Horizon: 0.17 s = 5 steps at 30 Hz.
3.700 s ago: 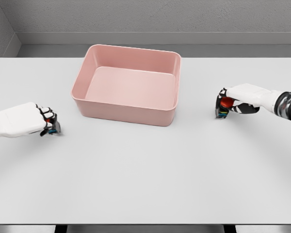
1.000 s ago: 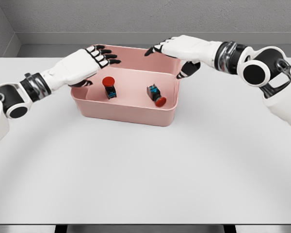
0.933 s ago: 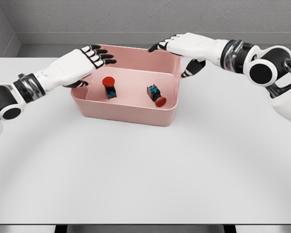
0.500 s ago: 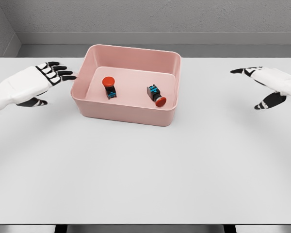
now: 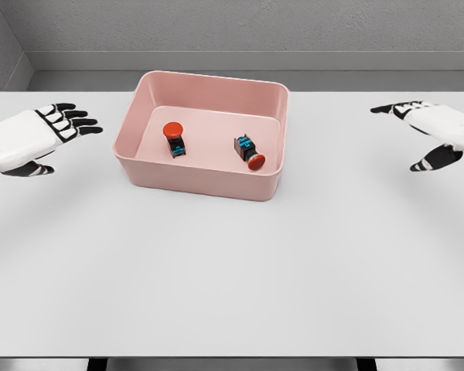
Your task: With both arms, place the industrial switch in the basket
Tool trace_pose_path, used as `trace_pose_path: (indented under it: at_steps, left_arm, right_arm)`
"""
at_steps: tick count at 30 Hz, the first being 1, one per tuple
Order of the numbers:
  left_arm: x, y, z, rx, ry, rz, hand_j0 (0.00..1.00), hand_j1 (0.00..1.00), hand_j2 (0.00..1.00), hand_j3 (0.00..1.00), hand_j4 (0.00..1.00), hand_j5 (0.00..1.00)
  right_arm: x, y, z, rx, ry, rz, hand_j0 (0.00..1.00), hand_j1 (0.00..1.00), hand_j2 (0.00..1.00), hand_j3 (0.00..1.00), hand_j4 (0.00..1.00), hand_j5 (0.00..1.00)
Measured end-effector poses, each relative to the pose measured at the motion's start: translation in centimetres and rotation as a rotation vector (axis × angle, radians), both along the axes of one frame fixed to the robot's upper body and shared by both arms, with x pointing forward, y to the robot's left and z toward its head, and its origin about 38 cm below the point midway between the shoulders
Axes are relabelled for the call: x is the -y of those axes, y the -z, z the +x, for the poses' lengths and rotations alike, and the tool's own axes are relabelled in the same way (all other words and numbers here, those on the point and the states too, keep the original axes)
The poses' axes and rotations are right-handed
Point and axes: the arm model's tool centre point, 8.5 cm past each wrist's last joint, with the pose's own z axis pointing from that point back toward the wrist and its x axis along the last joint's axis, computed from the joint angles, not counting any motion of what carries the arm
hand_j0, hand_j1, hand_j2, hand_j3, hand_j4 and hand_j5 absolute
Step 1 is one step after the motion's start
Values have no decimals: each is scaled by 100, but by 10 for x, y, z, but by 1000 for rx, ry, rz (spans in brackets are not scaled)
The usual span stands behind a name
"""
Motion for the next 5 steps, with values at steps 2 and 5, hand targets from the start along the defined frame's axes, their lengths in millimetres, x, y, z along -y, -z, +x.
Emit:
trace_pose_path:
  at_steps: [2, 5]
  left_arm:
    - [0, 0, 0, -1, 0, 1, 100, 100, 100, 100, 100, 100]
    - [0, 0, 0, -1, 0, 3, 100, 100, 100, 100, 100, 100]
  right_arm:
    - [-1, 1, 0, -4, -2, -1, 100, 100, 100, 100, 100, 100]
    - [-1, 2, -1, -5, -3, -2, 100, 100, 100, 100, 100, 100]
